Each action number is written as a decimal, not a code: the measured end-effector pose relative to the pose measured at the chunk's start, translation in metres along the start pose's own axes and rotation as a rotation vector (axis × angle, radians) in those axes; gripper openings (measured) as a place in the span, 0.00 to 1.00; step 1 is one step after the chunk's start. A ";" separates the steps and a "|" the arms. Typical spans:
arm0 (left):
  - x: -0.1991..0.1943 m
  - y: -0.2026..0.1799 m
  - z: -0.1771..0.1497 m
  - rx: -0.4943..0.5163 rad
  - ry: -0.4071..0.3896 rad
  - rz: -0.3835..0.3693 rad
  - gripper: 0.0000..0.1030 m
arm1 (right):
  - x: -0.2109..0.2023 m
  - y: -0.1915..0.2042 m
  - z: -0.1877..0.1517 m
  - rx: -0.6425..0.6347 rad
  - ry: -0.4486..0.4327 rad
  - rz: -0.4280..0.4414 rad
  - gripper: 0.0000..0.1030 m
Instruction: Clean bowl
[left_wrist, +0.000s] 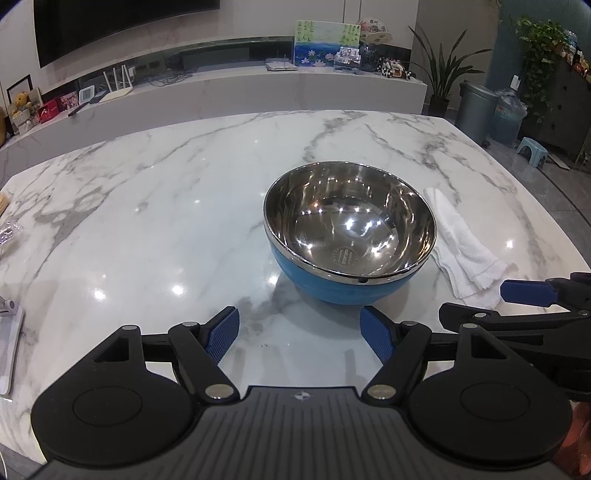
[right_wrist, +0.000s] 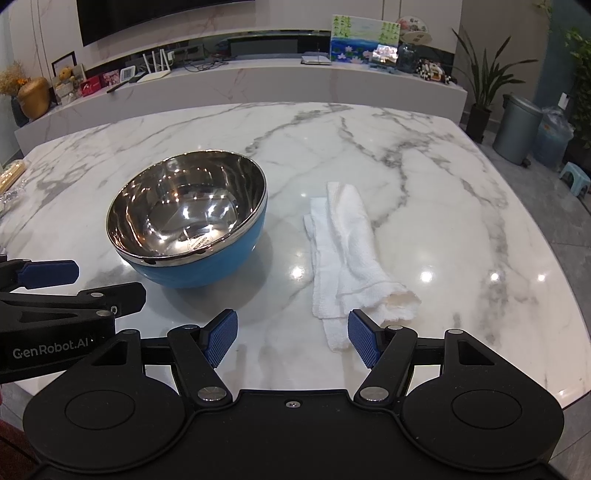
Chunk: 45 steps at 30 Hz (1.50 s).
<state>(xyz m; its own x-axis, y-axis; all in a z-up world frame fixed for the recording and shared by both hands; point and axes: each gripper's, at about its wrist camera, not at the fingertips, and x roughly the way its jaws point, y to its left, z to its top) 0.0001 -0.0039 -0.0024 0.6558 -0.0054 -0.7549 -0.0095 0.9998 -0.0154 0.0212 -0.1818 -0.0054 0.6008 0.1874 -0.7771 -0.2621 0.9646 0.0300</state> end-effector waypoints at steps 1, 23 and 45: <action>0.000 0.000 0.000 0.001 0.001 0.001 0.69 | 0.000 0.000 0.000 0.000 0.000 0.000 0.62; -0.003 0.002 0.000 0.013 -0.005 -0.007 0.69 | 0.001 -0.003 0.001 0.005 -0.002 -0.007 0.62; -0.004 0.005 0.005 0.001 0.067 -0.070 0.69 | 0.004 -0.005 0.002 0.014 0.000 -0.013 0.62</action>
<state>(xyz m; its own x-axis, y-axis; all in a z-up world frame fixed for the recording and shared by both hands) 0.0010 0.0010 0.0037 0.6026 -0.0761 -0.7944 0.0355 0.9970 -0.0686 0.0267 -0.1855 -0.0074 0.6044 0.1747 -0.7773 -0.2435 0.9695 0.0286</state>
